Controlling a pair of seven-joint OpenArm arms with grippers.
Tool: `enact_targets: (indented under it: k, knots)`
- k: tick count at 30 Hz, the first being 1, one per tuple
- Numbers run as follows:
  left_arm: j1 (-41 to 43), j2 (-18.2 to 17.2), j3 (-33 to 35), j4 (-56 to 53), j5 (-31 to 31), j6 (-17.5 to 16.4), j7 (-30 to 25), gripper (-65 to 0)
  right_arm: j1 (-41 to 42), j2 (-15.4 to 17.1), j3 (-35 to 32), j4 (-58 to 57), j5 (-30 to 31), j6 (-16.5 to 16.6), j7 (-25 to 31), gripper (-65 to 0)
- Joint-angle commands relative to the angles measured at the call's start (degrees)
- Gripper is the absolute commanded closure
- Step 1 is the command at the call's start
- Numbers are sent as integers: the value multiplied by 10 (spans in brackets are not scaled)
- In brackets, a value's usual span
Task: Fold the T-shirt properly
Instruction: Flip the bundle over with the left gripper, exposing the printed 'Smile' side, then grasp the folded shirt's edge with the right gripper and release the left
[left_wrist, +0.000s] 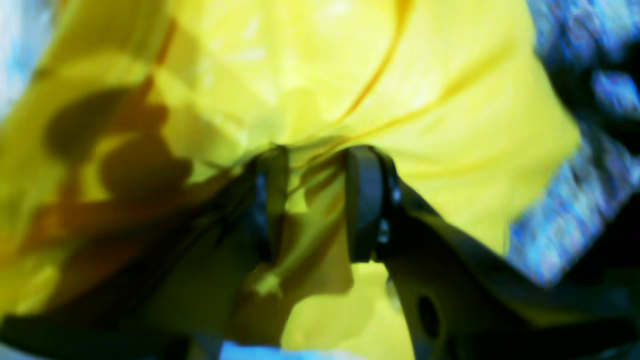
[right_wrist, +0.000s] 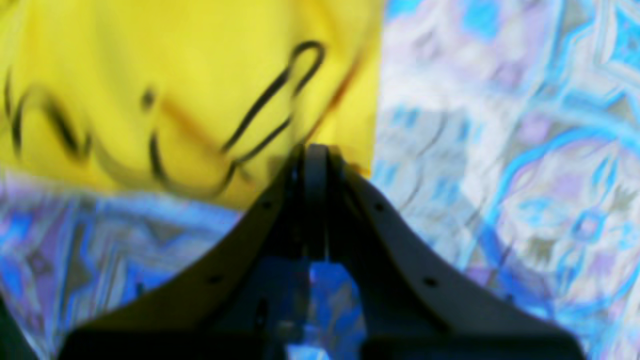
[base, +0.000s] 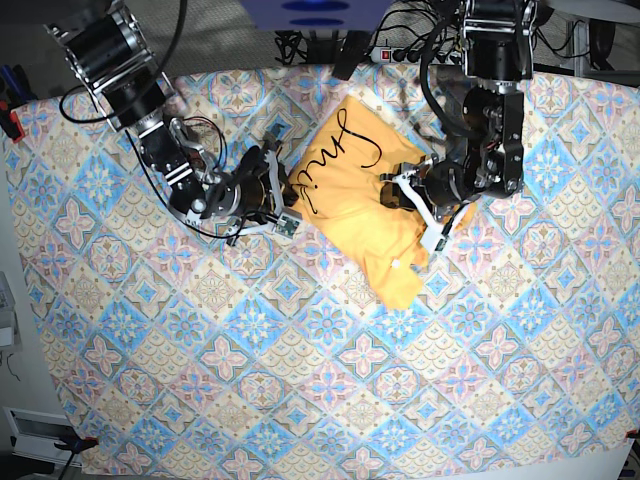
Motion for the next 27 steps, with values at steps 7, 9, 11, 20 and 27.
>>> enact_targets:
  k: [7, 9, 11, 20, 27]
  knots:
    - [-39, -3, 17, 21, 14, 12, -17, -203, -20, 22, 5, 84, 1, 2, -5, 0]
    - [-36, -3, 16, 59, 12, 13, -12, -203, -21, 22, 18, 91, 1, 1, -5, 0]
    - [-14, -11, 14, 109, 15, 13, 6, -203, -26, 21, 36, 95, 1, 1, -4, 0]
    - [141, -38, -74, 289, 12, 13, 35, -203, -28, -26, 154, 90, 1, 1, -1, 0]
    - [127, -35, -100, 173, 14, 13, 23, -203, -7, -66, 166, 24, 1, 1, -1, 0]
